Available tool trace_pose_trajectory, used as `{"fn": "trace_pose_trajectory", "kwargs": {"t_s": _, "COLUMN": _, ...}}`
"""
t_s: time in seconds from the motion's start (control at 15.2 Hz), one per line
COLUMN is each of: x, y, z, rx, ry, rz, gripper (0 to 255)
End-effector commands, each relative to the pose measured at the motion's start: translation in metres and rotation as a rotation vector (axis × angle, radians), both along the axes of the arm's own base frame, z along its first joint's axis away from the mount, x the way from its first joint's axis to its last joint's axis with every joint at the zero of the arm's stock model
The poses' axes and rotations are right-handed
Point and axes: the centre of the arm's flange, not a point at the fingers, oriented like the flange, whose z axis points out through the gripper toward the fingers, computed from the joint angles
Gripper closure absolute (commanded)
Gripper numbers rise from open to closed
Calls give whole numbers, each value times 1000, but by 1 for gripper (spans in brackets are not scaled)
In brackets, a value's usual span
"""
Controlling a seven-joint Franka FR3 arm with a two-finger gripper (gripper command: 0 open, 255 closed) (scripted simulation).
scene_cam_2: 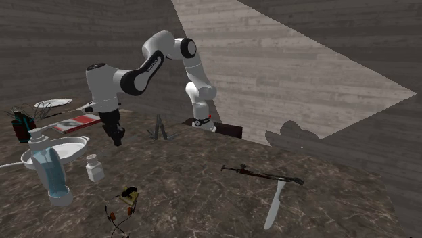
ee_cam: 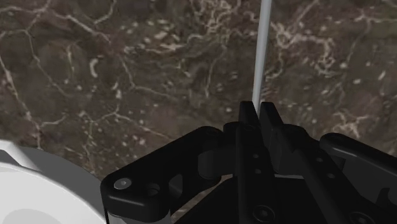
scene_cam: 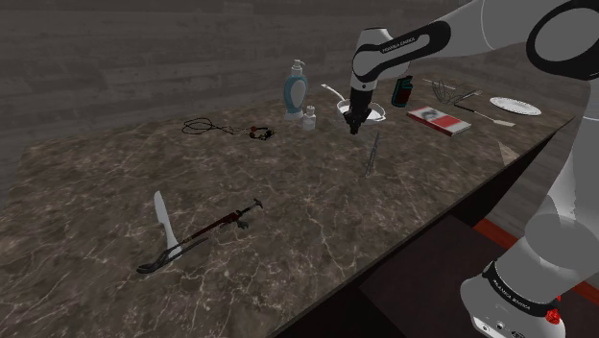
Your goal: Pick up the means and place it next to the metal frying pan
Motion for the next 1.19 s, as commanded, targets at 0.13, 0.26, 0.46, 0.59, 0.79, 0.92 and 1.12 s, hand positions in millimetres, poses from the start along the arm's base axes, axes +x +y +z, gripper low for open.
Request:
{"fn": "trace_pose_trajectory", "kwargs": {"t_s": 0.13, "x": 0, "y": 0, "z": 0, "rx": 0, "ry": 0, "rz": 0, "gripper": 0}}
{"fn": "trace_pose_trajectory", "kwargs": {"t_s": 0.26, "x": 0, "y": 0, "z": 0, "rx": 0, "ry": 0, "rz": 0, "gripper": 0}}
{"fn": "trace_pose_trajectory", "kwargs": {"t_s": 0.46, "x": 1, "y": 0, "z": 13, "rx": 0, "ry": 0, "rz": 0, "gripper": 0}}
{"fn": "trace_pose_trajectory", "kwargs": {"t_s": 0.59, "x": 2, "y": 0, "z": 40, "rx": 0, "ry": 0, "rz": 0, "gripper": 0}}
{"fn": "trace_pose_trajectory", "kwargs": {"t_s": 0.79, "x": 3, "y": 0, "z": 50, "rx": 0, "ry": 0, "rz": 0, "gripper": 0}}
{"fn": "trace_pose_trajectory", "kwargs": {"t_s": 0.92, "x": 3, "y": 0, "z": 50, "rx": 0, "ry": 0, "rz": 0, "gripper": 0}}
{"fn": "trace_pose_trajectory", "kwargs": {"t_s": 1.12, "x": 3, "y": 0, "z": 50, "rx": 0, "ry": 0, "rz": 0, "gripper": 0}}
